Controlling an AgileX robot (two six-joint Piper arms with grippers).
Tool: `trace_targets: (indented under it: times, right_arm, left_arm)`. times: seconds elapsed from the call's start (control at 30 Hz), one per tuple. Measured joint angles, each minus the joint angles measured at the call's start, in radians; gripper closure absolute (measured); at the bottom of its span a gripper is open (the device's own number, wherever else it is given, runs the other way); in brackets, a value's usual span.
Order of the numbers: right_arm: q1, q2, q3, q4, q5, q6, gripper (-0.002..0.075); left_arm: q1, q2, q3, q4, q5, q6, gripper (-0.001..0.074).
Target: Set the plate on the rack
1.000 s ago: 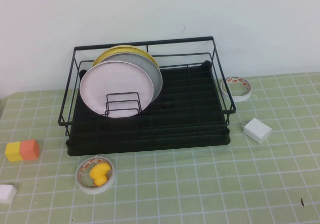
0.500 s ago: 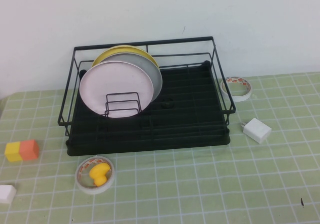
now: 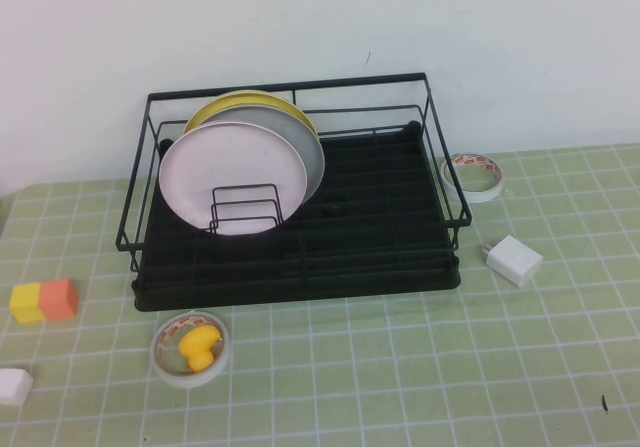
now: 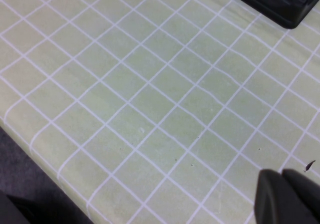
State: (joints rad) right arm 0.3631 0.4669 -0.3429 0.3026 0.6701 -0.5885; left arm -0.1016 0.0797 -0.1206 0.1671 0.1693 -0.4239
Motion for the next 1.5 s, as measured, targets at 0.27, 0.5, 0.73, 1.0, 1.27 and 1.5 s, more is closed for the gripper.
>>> trace_targets:
  times: [0.27, 0.5, 0.73, 1.0, 1.27, 1.5]
  right_arm:
    - [0.000, 0.000, 0.000, 0.000, 0.001, 0.000, 0.0727]
    - [0.000, 0.000, 0.000, 0.000, 0.001, 0.000, 0.0727]
    - [0.000, 0.000, 0.000, 0.000, 0.001, 0.000, 0.0728]
    - [0.000, 0.000, 0.000, 0.000, 0.001, 0.000, 0.0728]
    - [0.000, 0.000, 0.000, 0.000, 0.001, 0.000, 0.0728]
    - [0.000, 0.000, 0.000, 0.000, 0.001, 0.000, 0.0728]
  left_arm:
    - [0.000, -0.088, 0.141, 0.012, -0.034, -0.026, 0.0736]
    - [0.000, -0.089, 0.139, -0.018, 0.141, -0.043, 0.0736]
    - [0.000, -0.089, 0.139, -0.024, 0.149, 0.010, 0.0736]
    - [0.000, -0.089, 0.139, -0.037, 0.149, 0.026, 0.0736]
    - [0.000, -0.089, 0.139, -0.118, 0.149, 0.267, 0.0736]
    - [0.000, -0.089, 0.139, -0.133, 0.149, 0.328, 0.0736]
